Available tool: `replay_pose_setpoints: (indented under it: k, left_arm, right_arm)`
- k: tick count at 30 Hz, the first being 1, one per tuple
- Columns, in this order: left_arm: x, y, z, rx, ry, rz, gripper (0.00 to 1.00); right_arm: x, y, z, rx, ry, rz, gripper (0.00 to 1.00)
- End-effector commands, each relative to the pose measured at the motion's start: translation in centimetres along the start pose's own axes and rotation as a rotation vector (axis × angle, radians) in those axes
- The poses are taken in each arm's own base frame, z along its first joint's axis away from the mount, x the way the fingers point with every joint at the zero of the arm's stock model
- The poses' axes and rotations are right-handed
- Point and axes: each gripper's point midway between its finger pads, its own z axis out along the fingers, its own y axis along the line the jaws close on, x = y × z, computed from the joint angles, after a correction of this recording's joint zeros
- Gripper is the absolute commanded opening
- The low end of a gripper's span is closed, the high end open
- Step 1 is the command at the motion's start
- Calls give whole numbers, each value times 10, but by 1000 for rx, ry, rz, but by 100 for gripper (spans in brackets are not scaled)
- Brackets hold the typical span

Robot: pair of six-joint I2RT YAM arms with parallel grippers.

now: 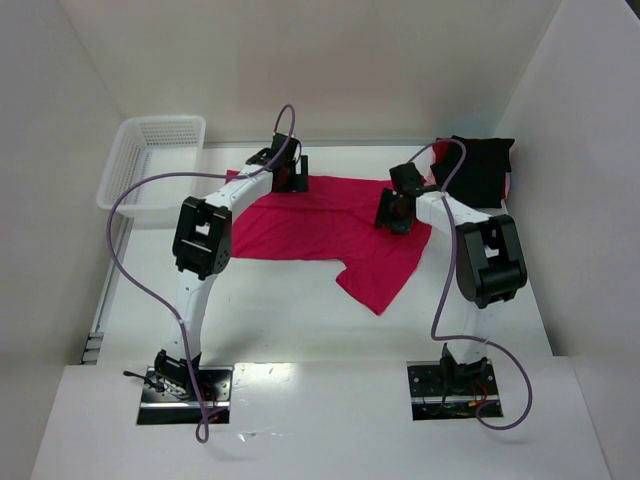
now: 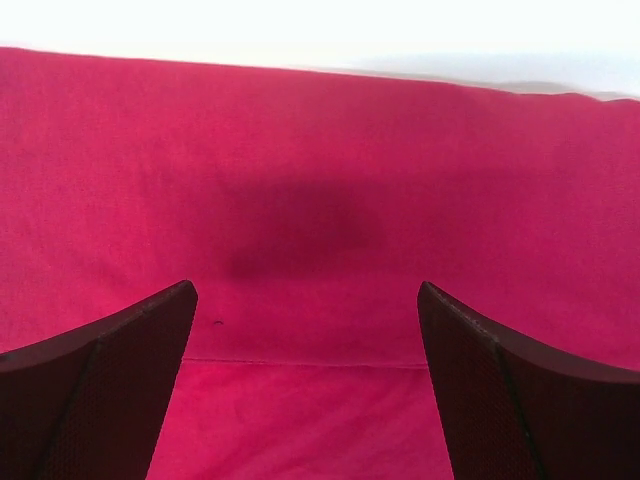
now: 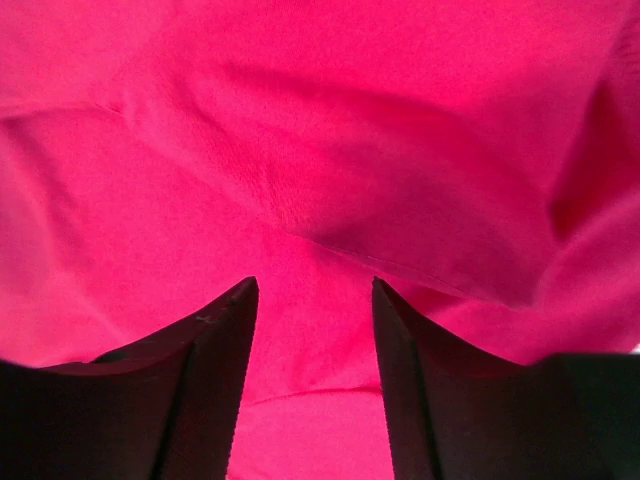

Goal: Fold and stack the t-shirts
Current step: Fold the flattened tshirt in 1/3 of the way

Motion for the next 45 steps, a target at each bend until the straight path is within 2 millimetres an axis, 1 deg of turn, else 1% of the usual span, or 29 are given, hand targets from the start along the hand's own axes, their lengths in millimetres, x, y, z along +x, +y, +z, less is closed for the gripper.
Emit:
replay_pose_setpoints:
  k: [1,2,3,4,5,6,8,9,10,11,14,15,16,17,18,20,21,24,25,28,29,32,37,38,39,41,42,44,45]
  left_arm:
    - [-2,8,6,-32,0,25,99]
    - [-3,12,7,-26,4,17,100]
    - [4,12,10,-24,25,20,100]
    - [0,11,8,-21,15,18,100]
    - [5,10,12,-15,28,20,100]
    - [3,15,13,-21,27,13,100]
    - [3,15,13,-21,27,13,100]
    - [8,14,17,-14,41,15,100]
    - [5,13,16,-12,32,13,100]
    - [11,14,19,-17,49,17,100]
    - [11,14,19,-17,50,17,100]
    - [11,14,19,-17,50,17,100]
    - [11,13,19,-9,52,16,100]
    - [11,13,19,-8,52,16,100]
    - [11,13,19,-8,52,16,100]
    - [16,12,22,-1,64,18,100]
    - [14,17,23,-7,64,11,100]
    - [15,15,23,2,67,10,100]
    - [15,15,23,2,67,10,100]
    - [15,14,23,12,70,10,100]
    - [15,14,23,12,70,10,100]
    - [20,13,26,18,82,11,100]
    - [19,16,27,21,84,4,100]
    - [19,16,27,21,84,4,100]
    - [19,16,27,21,84,4,100]
    - [19,16,27,21,84,4,100]
    - [19,15,26,31,87,3,100]
    - [19,15,26,31,87,3,100]
    - [19,15,26,31,87,3,100]
  right_arm:
    - [-12,10,1,40,-41,-69,58]
    - [-10,8,5,45,-32,-70,60]
    - [-14,11,3,39,-43,-69,60]
    - [-16,8,3,59,-54,-69,62]
    - [-19,7,5,68,-58,-79,64]
    - [-24,7,4,72,-72,-89,64]
    - [-25,1,6,105,-73,-105,65]
    - [-26,-1,6,115,-77,-116,67]
    - [-28,-2,8,126,-83,-116,67]
    - [-27,-7,12,153,-81,-117,67]
    - [-29,-10,16,176,-80,-127,67]
    - [-35,-8,15,170,-91,-138,67]
    - [-32,-10,19,176,-80,-139,67]
    - [-38,-8,17,178,-96,-147,67]
    - [-37,-9,23,183,-86,-148,67]
    - [-33,-7,25,185,-71,-179,67]
    - [-32,-10,28,199,-67,-180,65]
    - [-33,-12,31,209,-67,-199,58]
    - [-30,-13,35,215,-56,-200,51]
    - [-34,-11,37,211,-62,-199,35]
    - [-38,-9,36,207,-71,-198,22]
    - [-41,-3,35,183,-72,-197,8]
    - [-63,22,15,97,-120,-179,5]
    - [-70,18,10,87,-123,-160,5]
    - [-73,21,8,53,-114,-137,5]
    - [-81,10,5,40,-106,-83,5]
    - [-81,5,5,49,-97,-60,5]
    - [-85,-4,5,85,-113,-51,8]
    - [-81,-14,7,135,-101,-51,9]
